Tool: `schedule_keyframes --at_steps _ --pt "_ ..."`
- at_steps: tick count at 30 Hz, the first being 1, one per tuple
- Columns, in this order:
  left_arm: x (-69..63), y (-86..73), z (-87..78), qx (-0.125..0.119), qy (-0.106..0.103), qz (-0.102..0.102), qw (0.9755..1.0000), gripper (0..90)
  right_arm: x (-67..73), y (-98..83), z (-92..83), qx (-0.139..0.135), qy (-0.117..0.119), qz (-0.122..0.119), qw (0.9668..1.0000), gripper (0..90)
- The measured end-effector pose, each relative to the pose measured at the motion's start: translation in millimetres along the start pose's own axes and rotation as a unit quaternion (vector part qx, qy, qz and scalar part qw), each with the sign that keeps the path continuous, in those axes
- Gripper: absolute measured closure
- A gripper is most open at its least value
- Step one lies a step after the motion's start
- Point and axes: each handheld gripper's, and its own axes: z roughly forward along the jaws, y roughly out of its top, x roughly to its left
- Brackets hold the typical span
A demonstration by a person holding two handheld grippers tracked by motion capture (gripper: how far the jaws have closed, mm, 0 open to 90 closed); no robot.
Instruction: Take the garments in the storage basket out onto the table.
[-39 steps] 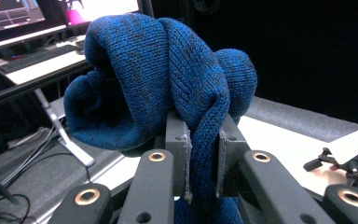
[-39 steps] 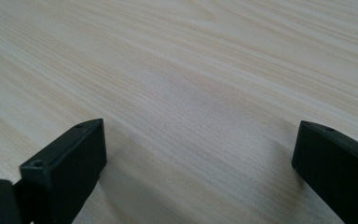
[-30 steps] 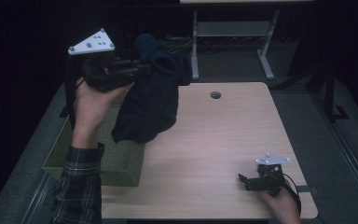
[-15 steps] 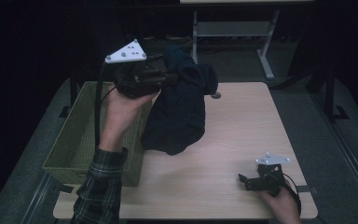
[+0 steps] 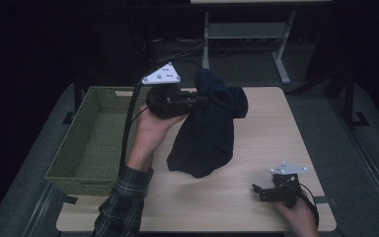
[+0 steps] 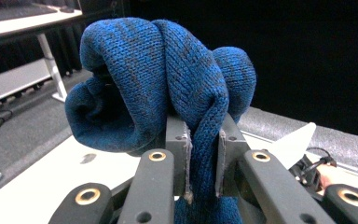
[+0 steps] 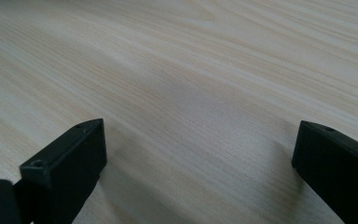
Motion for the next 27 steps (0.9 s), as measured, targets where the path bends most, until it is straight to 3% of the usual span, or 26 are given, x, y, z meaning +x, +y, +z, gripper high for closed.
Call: schedule_keyframes --at_steps 16,27 --pt "-2.4 -56.4 49.6 0.060 -0.001 -0.024 0.9979 78.7 0.0 0.0 0.0 0.000 0.001 0.000 1.0000 2.6" --pt "-4.5 -92.4 85.7 0.092 -0.022 -0.052 0.9941 78.6 0.0 0.0 0.1 0.000 0.002 0.000 1.0000 2.6"
